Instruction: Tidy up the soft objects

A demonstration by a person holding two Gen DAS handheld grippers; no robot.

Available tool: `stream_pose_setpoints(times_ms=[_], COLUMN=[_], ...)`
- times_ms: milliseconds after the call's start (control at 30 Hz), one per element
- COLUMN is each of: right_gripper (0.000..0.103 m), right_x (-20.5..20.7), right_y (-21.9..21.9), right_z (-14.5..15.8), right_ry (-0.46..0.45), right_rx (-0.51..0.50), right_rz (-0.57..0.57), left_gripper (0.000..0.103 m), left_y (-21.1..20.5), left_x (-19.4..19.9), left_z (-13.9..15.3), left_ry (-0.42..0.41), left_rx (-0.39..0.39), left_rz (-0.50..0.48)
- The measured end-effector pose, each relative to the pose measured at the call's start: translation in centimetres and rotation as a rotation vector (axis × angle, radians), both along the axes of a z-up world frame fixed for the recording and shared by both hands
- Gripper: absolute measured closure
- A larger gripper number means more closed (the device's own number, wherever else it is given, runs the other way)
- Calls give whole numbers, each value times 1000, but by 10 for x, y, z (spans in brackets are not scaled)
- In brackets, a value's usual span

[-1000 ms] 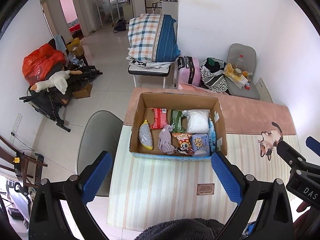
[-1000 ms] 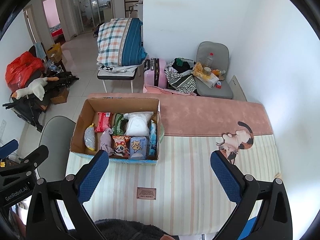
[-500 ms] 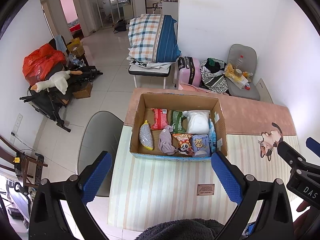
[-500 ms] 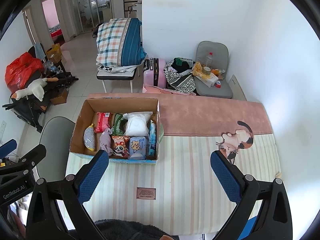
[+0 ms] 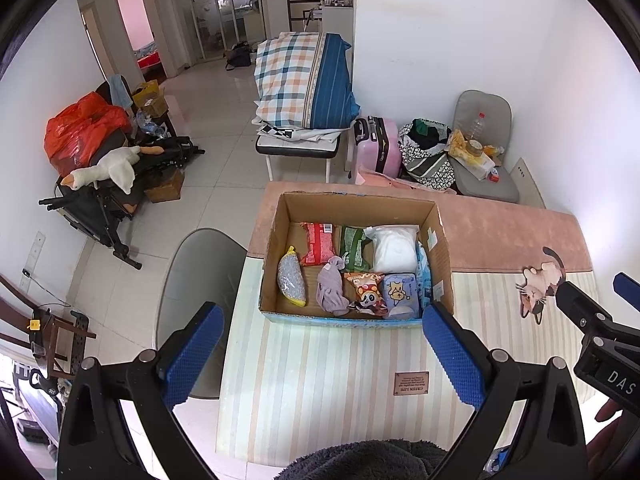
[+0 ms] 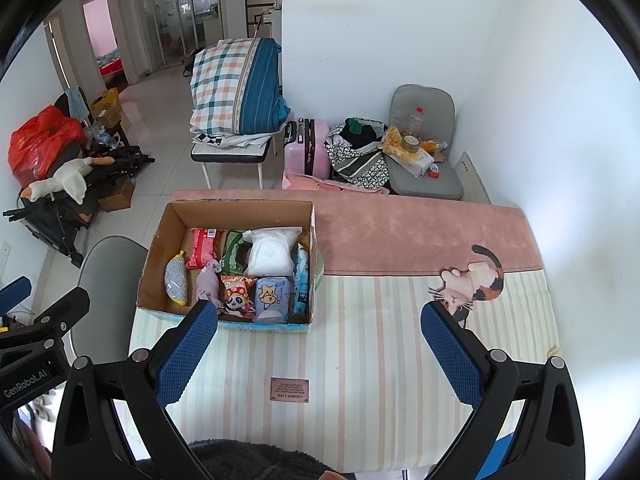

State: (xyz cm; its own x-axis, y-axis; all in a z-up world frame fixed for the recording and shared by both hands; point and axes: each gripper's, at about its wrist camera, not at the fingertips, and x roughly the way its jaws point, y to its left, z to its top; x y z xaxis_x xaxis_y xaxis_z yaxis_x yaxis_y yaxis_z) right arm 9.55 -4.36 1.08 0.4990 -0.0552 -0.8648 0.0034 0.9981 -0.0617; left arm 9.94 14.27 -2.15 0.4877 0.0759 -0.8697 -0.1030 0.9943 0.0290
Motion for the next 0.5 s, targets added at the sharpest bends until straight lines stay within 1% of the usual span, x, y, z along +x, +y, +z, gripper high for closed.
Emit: stream_pose_setpoints(times_ms=[500], right_gripper=[0], right_x=[1], right_y=[-1], right_z=[1], right_ry=[0], right_rx=[1], right_rz=[2], left_gripper=[1], left_y=[1], left_x=[3], left_z=[2], left_ry=[3], left_rx=[-3], left_rz=[1])
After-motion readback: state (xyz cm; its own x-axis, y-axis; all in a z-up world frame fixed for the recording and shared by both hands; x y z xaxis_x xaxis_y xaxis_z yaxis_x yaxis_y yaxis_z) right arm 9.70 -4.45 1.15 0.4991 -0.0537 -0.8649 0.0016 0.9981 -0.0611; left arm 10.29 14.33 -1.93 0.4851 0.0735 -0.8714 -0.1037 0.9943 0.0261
